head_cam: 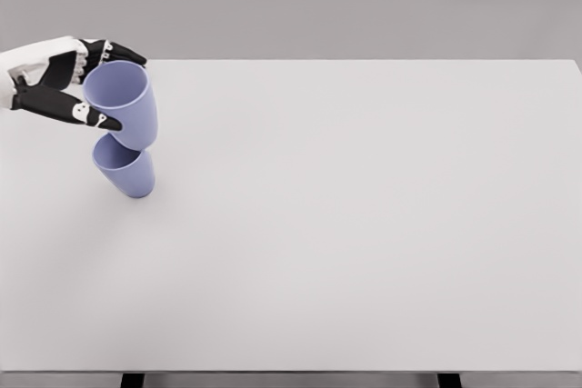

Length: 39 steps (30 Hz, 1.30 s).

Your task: Place the right cup on the left cup with left arm

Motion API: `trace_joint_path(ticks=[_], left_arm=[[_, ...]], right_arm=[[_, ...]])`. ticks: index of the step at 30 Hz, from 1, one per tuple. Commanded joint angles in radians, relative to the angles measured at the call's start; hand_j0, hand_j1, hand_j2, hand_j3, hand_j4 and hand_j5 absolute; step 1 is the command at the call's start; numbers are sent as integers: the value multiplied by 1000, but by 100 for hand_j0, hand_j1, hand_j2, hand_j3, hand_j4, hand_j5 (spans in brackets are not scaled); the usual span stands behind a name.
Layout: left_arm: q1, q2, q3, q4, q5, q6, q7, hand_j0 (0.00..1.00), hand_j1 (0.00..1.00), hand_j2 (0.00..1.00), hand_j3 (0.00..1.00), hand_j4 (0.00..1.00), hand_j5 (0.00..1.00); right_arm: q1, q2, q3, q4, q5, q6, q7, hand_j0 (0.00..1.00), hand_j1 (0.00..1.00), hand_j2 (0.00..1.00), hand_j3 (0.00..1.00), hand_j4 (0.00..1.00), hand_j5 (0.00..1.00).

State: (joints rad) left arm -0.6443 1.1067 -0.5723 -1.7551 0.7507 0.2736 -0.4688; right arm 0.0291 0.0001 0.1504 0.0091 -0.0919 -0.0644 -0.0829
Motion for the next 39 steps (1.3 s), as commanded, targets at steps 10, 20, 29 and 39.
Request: trace_joint_path(ticks=[10,20,29,39], left_arm=[[11,27,9,23,12,1,1,76,76,76,76,76,76],[43,79,26,25,45,1,1,77,77,77,77,77,77],[57,67,26,31,45,1,-1,77,77,77,77,77,77],[78,65,26,28,47,1,1,77,77,77,77,77,77]], right_arm=[[0,0,0,0,0,0,0,100,100,100,100,100,100],[0,0,0,0,0,0,0,100,100,100,100,100,100],[0,0,0,0,0,0,0,100,100,100,100,100,100],[0,0,0,0,0,0,0,100,100,100,100,100,100]])
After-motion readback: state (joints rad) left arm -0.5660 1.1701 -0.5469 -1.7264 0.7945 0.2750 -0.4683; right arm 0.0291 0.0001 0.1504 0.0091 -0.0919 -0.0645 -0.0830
